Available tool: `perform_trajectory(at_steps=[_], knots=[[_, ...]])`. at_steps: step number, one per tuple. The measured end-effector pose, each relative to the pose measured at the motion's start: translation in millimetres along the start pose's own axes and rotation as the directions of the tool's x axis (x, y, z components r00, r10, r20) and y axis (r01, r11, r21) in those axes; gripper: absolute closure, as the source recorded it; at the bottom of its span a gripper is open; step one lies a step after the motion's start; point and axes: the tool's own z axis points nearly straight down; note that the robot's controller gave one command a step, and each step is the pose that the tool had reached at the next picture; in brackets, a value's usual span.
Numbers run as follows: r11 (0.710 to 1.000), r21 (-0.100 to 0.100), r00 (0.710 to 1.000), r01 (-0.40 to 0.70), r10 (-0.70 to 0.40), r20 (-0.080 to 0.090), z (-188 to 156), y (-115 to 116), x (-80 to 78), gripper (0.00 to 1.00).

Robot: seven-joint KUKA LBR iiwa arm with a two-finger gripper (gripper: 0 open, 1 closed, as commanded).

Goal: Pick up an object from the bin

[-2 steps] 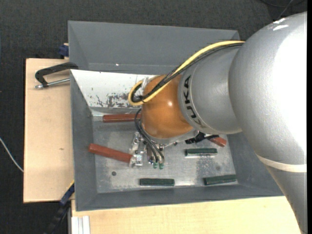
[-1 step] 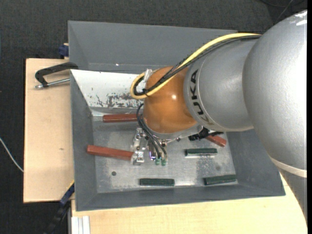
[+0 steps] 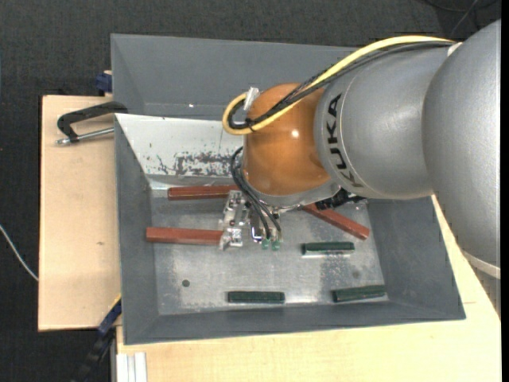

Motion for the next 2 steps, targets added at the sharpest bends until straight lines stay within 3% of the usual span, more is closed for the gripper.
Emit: perform_trajectory(at_steps=[1,2], knots=[[1.000,0.005,1.000,0.000,0.000,-0.013,-38.8,14.8,18.8,1.00],[0.985,-0.001,0.985,0.173,-0.173,0.001,-69.9,28.8,-3.5,1.00]])
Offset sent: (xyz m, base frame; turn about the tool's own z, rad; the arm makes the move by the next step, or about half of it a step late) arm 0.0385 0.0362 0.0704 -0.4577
